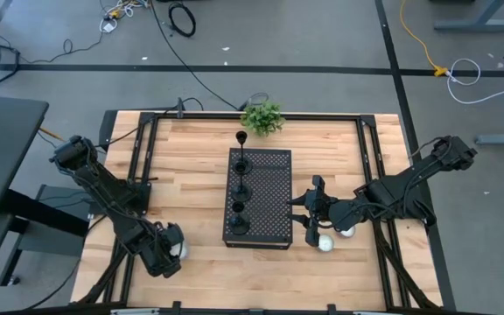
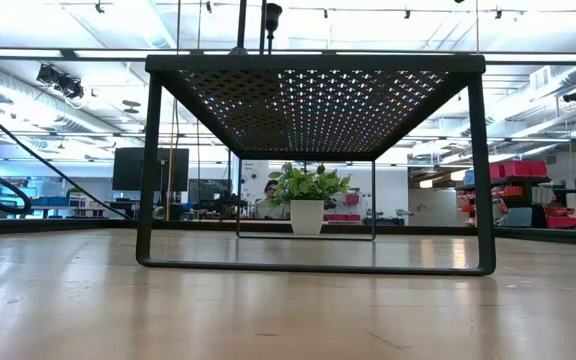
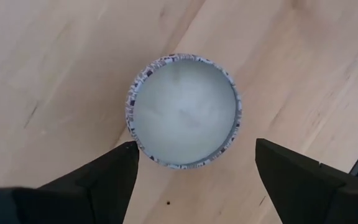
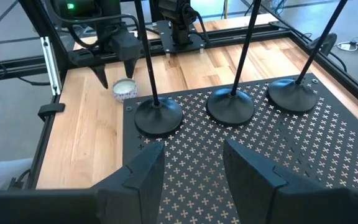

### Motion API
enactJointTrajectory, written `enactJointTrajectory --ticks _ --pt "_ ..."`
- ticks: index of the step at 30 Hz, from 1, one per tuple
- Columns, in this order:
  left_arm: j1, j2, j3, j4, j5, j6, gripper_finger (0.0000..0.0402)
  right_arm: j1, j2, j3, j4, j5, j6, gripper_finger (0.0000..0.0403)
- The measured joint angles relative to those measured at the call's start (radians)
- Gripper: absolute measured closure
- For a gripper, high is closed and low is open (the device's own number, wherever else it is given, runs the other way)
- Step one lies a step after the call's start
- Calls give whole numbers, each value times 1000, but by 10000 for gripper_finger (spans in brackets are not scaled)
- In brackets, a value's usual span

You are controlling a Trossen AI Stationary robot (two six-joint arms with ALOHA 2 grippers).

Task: Pick & Place candle stick holders
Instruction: Put the white scented candle on the shelf

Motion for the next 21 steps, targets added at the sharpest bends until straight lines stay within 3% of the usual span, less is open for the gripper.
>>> enactJointTrajectory --ticks 6,11,21 --pt "-27 22 0 36 -56 -1 81 0 0 0 0 0 0 239" --pt "-47 90 0 55 -4 -1 81 0 0 0 0 0 0 239" --pt "-82 194 6 141 -120 56 81 0 0 0 2 0 3 239"
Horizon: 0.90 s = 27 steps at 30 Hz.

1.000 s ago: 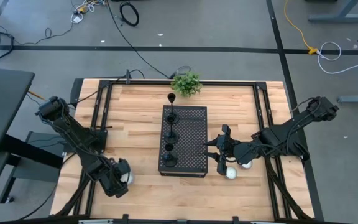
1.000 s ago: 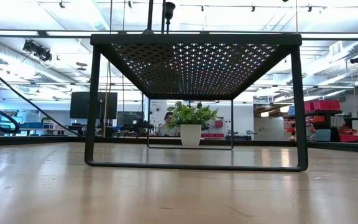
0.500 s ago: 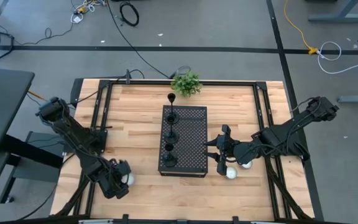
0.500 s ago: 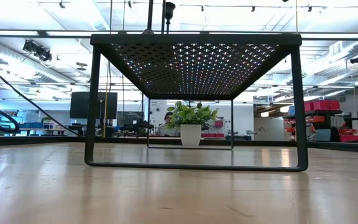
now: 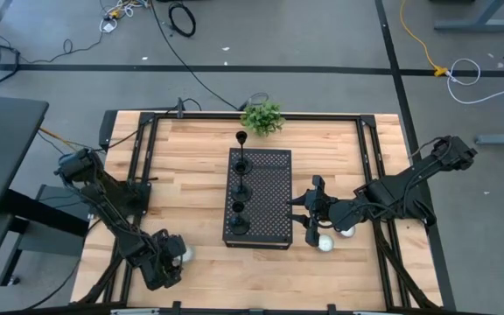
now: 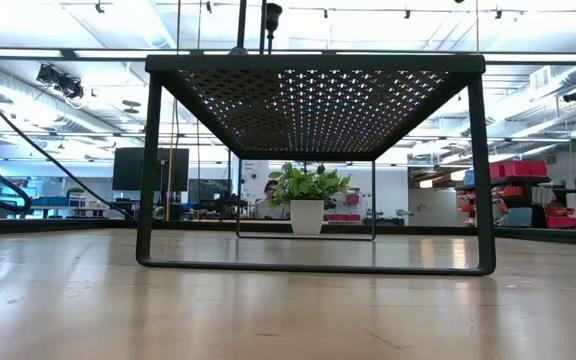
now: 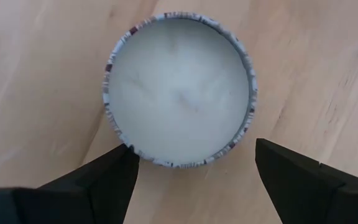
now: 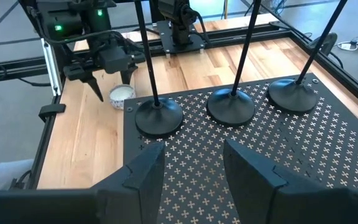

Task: Pick & Place candle stick holders
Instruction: Put the white scented candle on the shelf

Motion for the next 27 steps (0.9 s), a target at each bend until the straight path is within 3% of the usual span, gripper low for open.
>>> enactJointTrajectory --ticks 9,13,20,27 --pt "-98 27 -8 -2 -272 15 81 0 0 0 -1 0 1 239" --pt "-123 82 -6 8 -332 25 81 0 0 0 0 0 1 239" --pt "-159 197 -5 156 -549 75 81 0 0 0 0 0 1 239" --pt "-166 254 -5 232 -635 71 81 0 0 0 0 0 1 239"
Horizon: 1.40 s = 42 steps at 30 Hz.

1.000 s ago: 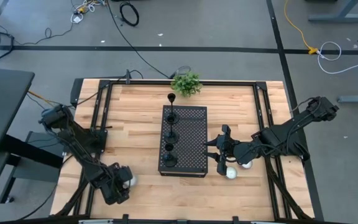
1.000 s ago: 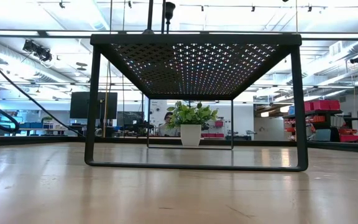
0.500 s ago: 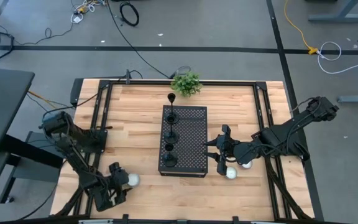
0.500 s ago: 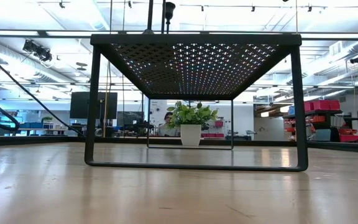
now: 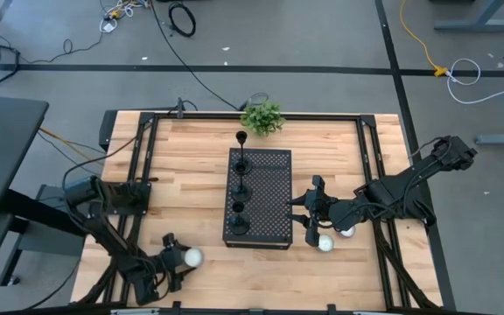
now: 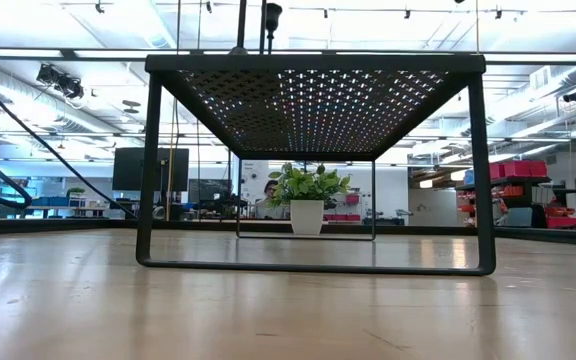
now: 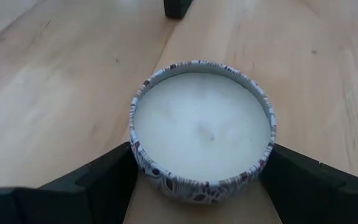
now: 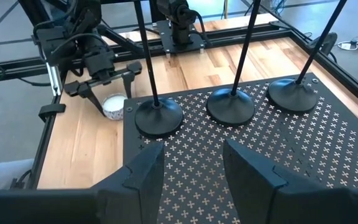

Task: Pick & Place candle stick holders
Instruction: Put the white scented candle on the shelf

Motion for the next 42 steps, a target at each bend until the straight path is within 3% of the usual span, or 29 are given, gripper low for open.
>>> enactJointTrajectory --ticks 8,16,28,42 --pt "-4 51 -1 96 -89 46 81 0 0 0 0 0 0 239" --pt "-4 56 -1 104 -99 57 82 0 0 0 -1 0 0 239" --pt "-4 57 -1 131 -96 93 148 0 0 0 -1 0 0 239" --pt "-8 56 -2 193 -80 30 93 0 0 0 -1 0 1 239"
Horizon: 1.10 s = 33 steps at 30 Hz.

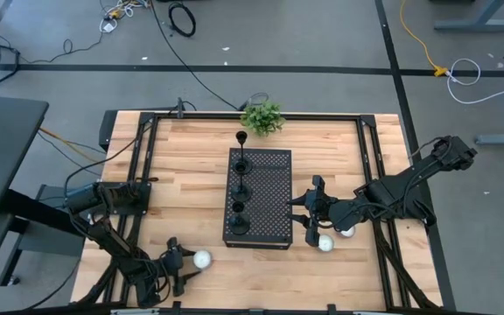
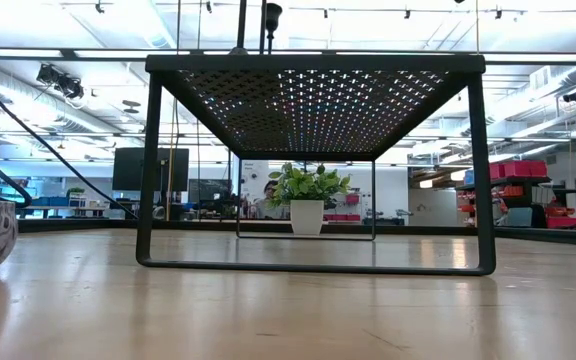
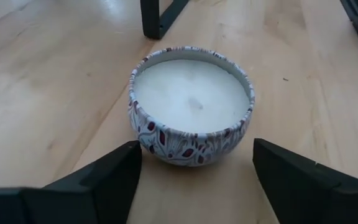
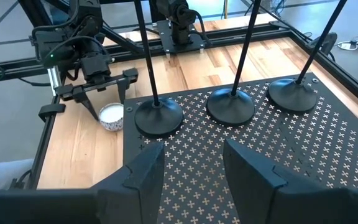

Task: Pick & Place candle stick holders
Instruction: Put the white scented candle on the shelf

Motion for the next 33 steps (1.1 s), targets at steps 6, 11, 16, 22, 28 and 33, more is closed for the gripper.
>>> enactJointTrajectory --ticks 6,11,16,22,28,33 --pt "7 0 2 7 7 -6 62 0 0 0 0 0 2 239" --pt "7 -1 3 9 9 -7 41 0 0 0 0 0 2 239" --pt "7 -1 3 9 10 -8 33 0 0 0 1 0 2 239" --pt "8 -4 3 7 14 -8 32 0 0 0 3 0 2 239" --pt "12 -37 1 -2 43 50 32 0 0 0 5 0 2 239" --pt "46 -38 0 -6 53 65 32 0 0 0 5 0 2 239"
